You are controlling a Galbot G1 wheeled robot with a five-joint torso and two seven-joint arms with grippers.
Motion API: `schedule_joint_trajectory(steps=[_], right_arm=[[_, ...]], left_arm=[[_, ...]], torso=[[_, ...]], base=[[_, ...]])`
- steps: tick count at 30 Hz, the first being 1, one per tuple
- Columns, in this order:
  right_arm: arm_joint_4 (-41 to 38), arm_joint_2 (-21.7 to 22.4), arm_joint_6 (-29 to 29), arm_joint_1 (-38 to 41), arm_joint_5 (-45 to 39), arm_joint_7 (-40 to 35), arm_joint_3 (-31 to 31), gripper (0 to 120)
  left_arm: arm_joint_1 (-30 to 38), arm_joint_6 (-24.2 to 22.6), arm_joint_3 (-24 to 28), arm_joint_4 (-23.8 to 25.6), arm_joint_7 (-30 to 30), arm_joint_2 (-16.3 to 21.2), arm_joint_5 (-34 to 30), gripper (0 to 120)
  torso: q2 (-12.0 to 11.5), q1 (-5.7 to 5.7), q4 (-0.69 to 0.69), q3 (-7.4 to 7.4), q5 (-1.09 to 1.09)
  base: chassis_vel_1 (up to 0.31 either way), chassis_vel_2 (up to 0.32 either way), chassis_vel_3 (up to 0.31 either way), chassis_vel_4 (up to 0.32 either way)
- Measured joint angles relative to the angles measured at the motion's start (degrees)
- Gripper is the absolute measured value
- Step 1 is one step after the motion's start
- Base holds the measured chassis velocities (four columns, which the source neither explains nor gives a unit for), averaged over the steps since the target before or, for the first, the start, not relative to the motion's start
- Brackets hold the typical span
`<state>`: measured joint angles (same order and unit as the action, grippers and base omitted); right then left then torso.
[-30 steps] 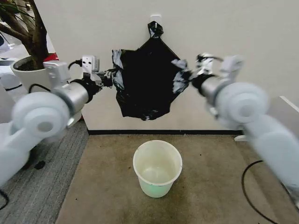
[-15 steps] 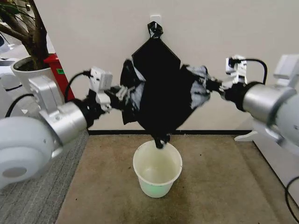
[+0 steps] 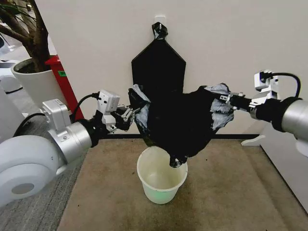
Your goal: Place the garbage bag over the trash bin.
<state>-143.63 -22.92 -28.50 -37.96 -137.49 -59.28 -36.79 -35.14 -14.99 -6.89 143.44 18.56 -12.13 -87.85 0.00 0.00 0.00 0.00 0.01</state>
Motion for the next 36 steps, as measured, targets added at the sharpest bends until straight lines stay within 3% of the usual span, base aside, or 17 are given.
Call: schedule_joint_trajectory(steps=[8,19,27,36], right_arm=[[0.15,0.97,1.52,-0.83,-3.62,-0.26,-1.15,0],[0.33,-6.43,2.57,-1.34,6.12,0.03,10.49,0],[0.46,-9.86,3.17,-4.60,11.21,2.91,12.89,0],[0.45,-10.20,5.09,-2.72,11.10,5.23,12.76,0]], left_arm=[[-2.91,0.23,-0.59,-0.11,1.64,2.15,-1.29,0],[-11.91,-1.26,-1.22,-0.17,2.90,2.65,3.12,0],[-12.98,-1.85,-1.17,-0.19,3.31,2.56,5.82,0],[-9.57,-2.01,-2.58,-0.19,3.48,4.88,5.15,0]], torso=[[0.00,0.00,0.00,0.00,-0.03],[0.00,0.00,0.00,0.01,-0.01],[0.00,0.00,-0.01,0.01,-0.01],[0.00,0.00,0.00,0.01,-0.02]], base=[[0.000,0.000,0.000,0.000],[0.000,0.000,0.000,0.000],[0.000,0.000,0.000,0.000],[0.000,0.000,0.000,0.000]])
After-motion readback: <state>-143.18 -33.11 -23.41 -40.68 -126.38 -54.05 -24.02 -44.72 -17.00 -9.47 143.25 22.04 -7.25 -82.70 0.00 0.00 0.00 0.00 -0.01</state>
